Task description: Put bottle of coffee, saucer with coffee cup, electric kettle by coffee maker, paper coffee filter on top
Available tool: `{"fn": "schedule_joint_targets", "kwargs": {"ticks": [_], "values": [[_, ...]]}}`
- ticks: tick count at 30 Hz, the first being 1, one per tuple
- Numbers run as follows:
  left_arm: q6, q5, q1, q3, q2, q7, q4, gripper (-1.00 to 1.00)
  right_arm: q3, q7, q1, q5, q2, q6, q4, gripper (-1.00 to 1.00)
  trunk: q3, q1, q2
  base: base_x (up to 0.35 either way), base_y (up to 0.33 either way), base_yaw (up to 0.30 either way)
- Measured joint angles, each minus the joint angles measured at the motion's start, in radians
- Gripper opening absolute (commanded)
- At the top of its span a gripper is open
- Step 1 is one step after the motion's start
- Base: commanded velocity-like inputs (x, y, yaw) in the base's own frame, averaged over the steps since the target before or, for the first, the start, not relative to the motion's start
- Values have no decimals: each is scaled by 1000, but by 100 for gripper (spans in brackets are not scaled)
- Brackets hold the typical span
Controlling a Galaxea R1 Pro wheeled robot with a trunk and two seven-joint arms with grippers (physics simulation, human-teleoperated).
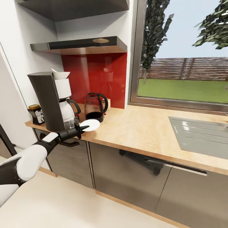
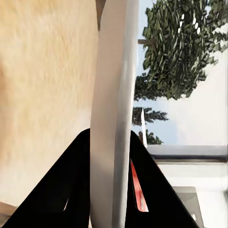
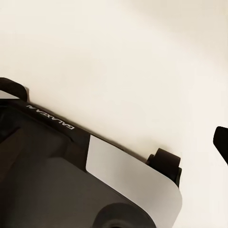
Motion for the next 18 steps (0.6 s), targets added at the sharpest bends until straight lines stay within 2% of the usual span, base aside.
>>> {"fn": "schedule_joint_targets", "kwargs": {"ticks": [1,5,11,14,18], "values": [[0,-1,0,18,0,0,3,-100,0,0,0,0,0,0,0,100,0,0,0,0,0,0],[-1,-2,0,42,1,1,6,-100,0,-1,0,0,0,0,0,100,0,0,0,0,0,0],[-2,-3,0,57,1,1,7,-100,0,-1,0,0,0,0,0,100,0,0,0,0,0,0],[-28,-3,0,104,0,3,6,-100,0,-2,0,0,0,0,0,100,0,0,0,0,0,0],[-41,-4,0,121,0,5,5,-100,0,-3,0,0,0,0,0,100,0,0,0,0,0,0]]}}
